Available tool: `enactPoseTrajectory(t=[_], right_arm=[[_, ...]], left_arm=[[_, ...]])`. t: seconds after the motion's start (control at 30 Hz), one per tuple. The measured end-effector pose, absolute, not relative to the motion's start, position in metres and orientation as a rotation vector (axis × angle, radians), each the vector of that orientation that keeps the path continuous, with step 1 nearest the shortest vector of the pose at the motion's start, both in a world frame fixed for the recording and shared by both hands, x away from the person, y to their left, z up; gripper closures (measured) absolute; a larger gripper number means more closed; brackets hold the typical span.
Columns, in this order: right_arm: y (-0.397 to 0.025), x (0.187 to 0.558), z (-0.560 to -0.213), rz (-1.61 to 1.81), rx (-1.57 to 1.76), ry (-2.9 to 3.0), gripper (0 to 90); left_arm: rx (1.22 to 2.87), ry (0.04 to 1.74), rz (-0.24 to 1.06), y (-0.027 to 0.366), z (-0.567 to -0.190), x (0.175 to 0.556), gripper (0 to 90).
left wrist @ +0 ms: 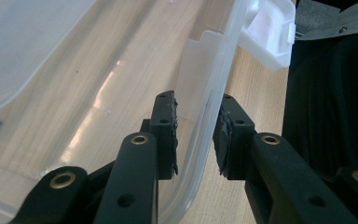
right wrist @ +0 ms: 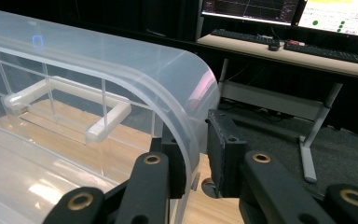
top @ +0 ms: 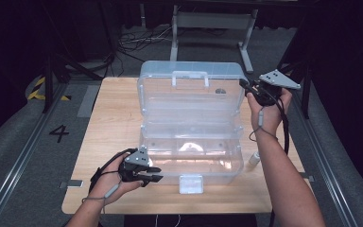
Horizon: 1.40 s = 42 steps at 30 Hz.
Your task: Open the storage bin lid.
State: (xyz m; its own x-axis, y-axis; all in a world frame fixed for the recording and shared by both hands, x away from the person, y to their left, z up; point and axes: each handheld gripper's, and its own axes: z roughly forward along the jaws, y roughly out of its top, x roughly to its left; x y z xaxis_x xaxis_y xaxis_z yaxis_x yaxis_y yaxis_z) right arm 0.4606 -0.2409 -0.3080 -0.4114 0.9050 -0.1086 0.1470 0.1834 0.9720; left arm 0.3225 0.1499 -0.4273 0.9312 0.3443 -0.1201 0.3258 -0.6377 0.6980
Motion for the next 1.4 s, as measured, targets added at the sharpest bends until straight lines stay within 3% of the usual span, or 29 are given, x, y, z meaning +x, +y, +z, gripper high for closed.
enactPoseTrajectory(t=[1.4], right_arm=[[-0.238, 0.501, -0.318, 1.291, 1.060, 1.712, 81.6]], left_arm=[[2.300, 0.475, 0.005, 0.150, -0.428, 0.325, 71.9]])
